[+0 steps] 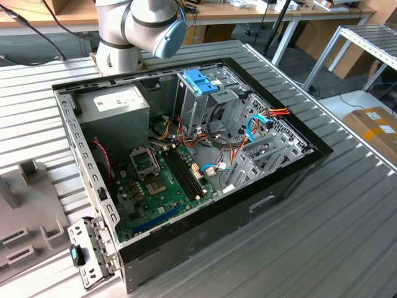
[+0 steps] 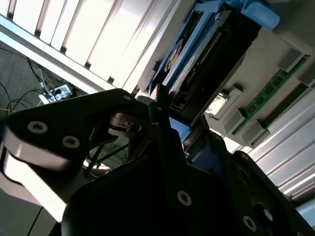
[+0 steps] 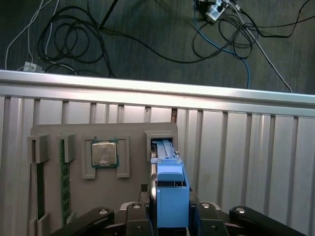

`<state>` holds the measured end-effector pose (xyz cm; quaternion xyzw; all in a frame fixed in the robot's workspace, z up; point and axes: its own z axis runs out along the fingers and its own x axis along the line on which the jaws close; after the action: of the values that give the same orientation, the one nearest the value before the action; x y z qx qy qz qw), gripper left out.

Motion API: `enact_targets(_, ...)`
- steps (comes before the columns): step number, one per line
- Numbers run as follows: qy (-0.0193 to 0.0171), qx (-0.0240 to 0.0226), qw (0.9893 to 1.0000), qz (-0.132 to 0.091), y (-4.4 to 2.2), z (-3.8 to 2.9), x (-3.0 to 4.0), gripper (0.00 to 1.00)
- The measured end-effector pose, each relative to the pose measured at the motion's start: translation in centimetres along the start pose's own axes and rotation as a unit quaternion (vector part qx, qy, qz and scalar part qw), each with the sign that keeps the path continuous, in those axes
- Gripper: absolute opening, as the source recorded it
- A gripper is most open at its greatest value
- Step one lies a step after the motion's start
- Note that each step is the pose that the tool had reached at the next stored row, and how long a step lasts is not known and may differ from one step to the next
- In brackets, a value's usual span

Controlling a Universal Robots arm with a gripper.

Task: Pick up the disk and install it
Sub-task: 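Pick up the disk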

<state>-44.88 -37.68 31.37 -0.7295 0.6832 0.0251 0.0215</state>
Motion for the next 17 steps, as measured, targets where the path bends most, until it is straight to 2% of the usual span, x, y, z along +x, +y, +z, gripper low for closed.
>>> enact_targets(1, 0.0, 0.0, 1.0, 0.0, 0.0, -0.37, -0.03, 0.37)
enact_targets(6, 0.0, 0.0, 1.0, 0.0, -0.02, -0.89, -0.07, 0.37)
enact_targets(11, 0.0, 0.0, 1.0, 0.0, -0.04, -2.12, -0.15, 0.37)
enact_targets(13, 0.0, 0.0, 1.0, 0.0, -0.05, -2.43, -0.17, 0.37)
enact_targets(17, 0.0, 0.0, 1.0, 0.0, -0.06, -3.9, -0.27, 0.37)
